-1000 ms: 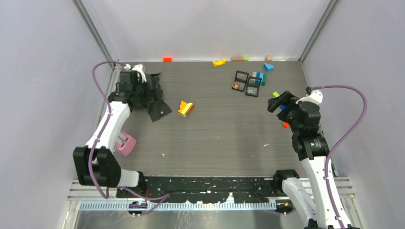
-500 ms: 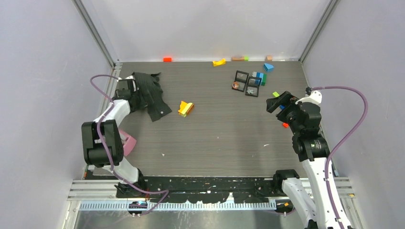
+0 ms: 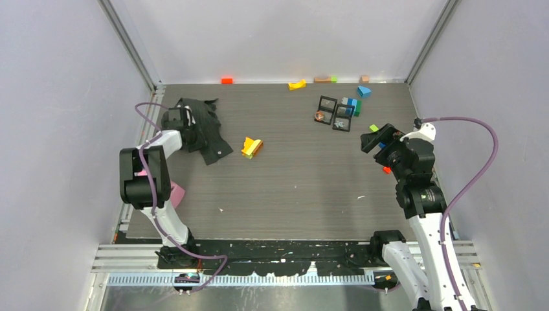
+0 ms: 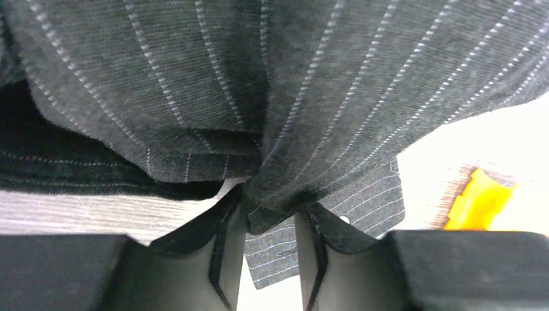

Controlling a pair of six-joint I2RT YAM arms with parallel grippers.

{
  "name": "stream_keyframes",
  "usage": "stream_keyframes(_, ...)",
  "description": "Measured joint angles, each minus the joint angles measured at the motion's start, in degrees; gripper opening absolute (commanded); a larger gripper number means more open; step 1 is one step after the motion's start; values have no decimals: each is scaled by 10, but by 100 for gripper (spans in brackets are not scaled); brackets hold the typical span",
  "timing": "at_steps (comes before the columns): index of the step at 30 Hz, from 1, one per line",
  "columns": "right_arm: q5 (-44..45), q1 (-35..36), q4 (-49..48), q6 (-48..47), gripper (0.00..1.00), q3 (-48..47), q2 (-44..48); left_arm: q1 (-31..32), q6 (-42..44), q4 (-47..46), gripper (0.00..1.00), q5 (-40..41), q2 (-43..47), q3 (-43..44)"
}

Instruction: Pin the brooch onto the clothing

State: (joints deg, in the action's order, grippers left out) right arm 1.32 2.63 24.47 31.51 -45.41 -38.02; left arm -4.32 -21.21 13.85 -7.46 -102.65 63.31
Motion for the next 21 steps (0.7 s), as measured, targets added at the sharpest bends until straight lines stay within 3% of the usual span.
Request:
stream_keyframes(2, 0, 0, 0, 1, 90, 0, -3, 3, 7, 1, 6, -2, -1, 0)
stream_keyframes(4, 0, 0, 0, 2, 90, 0, -8, 6, 6, 1, 0, -3, -1, 2)
stream_keyframes(8, -7, 0, 0, 2, 92, 0, -18, 22, 10, 7, 0, -1, 19, 3)
stream_keyframes(13, -63, 0, 0, 4, 93, 0, -49, 77, 33, 23, 0, -3, 125, 7)
stream_keyframes(18, -159, 3, -7, 4, 96, 0, -85, 123, 52, 24, 0, -75, 270, 40)
stream_keyframes(21, -201, 15, -20, 4, 96, 0, -102, 135, 52, 24, 0, -130, 314, 58)
